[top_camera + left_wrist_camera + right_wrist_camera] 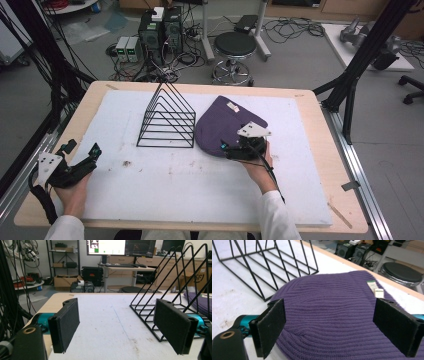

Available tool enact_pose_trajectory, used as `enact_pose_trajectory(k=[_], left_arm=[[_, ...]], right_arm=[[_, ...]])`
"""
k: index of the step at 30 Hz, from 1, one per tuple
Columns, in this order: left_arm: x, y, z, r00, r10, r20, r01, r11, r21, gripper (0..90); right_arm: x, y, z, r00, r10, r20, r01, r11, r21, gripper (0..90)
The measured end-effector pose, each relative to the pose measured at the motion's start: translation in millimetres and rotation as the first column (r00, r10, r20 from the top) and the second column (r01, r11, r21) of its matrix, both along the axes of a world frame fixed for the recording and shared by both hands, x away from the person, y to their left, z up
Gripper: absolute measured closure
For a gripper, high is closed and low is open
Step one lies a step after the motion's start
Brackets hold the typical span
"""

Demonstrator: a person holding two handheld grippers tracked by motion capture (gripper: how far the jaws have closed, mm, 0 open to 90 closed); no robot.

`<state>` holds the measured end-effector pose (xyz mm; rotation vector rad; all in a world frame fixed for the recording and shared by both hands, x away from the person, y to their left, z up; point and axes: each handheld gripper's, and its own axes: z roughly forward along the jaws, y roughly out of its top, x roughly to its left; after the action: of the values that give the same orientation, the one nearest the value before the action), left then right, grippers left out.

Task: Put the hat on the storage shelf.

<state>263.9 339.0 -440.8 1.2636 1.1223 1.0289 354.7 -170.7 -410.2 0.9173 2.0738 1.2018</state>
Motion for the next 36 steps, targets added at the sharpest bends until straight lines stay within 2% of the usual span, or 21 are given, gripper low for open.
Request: enact_pose_trajectory(k=[4, 5, 9, 14, 18, 22, 29, 30, 33, 34, 35, 36], left_arm=[[-0.5, 2.0, 0.2, 1.0000, 0.008, 0.002, -0.008, 0.9999, -0.008, 21.0], [-0.5, 2.7, 0.2, 1.0000, 0.010, 0.002, -0.010, 0.9999, -0.007, 21.0], [-0.6, 4.4, 0.2, 0.9999, 0.013, 0.003, -0.013, 0.9998, -0.015, 21.0], [-1.0, 5.6, 0.3, 1.0000, 0.007, 0.002, -0.007, 0.9997, -0.022, 21.0], [-1.1, 5.9, 0.3, 1.0000, 0.005, 0.001, -0.005, 0.9998, -0.021, 21.0], [-0.9, 5.8, 0.2, 1.0000, 0.006, 0.001, -0.006, 0.9997, -0.022, 21.0], [-0.7, 5.4, 0.1, 1.0000, 0.002, 0.001, -0.002, 0.9998, -0.021, 21.0], [-0.7, 5.4, 0.2, 1.0000, 0.001, 0.000, -0.001, 0.9997, -0.023, 21.0], [-0.4, 5.4, 0.0, 1.0000, -0.002, 0.000, 0.002, 0.9997, -0.024, 21.1], [-0.1, 5.1, -0.1, 1.0000, -0.002, 0.001, 0.002, 0.9997, -0.026, 21.0], [0.0, 5.1, -0.1, 1.0000, -0.003, 0.000, 0.003, 0.9997, -0.025, 21.0], [-0.1, 4.9, -0.1, 1.0000, -0.004, 0.000, 0.004, 0.9997, -0.026, 21.0]], right_arm=[[7.9, 7.7, -8.8, 0.9976, 0.057, -0.038, -0.059, 0.9972, -0.046, 10.5], [7.9, 7.7, -8.8, 0.9976, 0.057, -0.038, -0.059, 0.9972, -0.046, 10.5], [15.1, 18.4, -13.7, 0.9878, 0.116, -0.104, -0.124, 0.9895, -0.075, 10.5], [19.4, 24.1, -15.5, 0.9806, 0.141, -0.136, -0.156, 0.9821, -0.105, 10.5], [22.5, 26.0, -20.0, 0.9701, 0.174, -0.169, -0.194, 0.9746, -0.112, 10.5], [24.5, 26.4, -25.9, 0.9602, 0.191, -0.203, -0.222, 0.9652, -0.139, 10.5], [26.7, 30.3, -33.0, 0.9534, 0.204, -0.222, -0.244, 0.9545, -0.171, 10.5], [27.8, 30.9, -36.7, 0.9504, 0.205, -0.234, -0.251, 0.9493, -0.189, 10.5], [29.4, 29.4, -37.9, 0.9484, 0.205, -0.242, -0.251, 0.9521, -0.175, 10.6], [30.2, 28.7, -38.5, 0.9466, 0.206, -0.248, -0.251, 0.9539, -0.165, 10.9], [32.7, 26.2, -40.1, 0.9408, 0.205, -0.270, -0.247, 0.9596, -0.134, 12.9], [32.7, 26.2, -40.1, 0.9408, 0.205, -0.270, -0.247, 0.9596, -0.134, 12.9]])
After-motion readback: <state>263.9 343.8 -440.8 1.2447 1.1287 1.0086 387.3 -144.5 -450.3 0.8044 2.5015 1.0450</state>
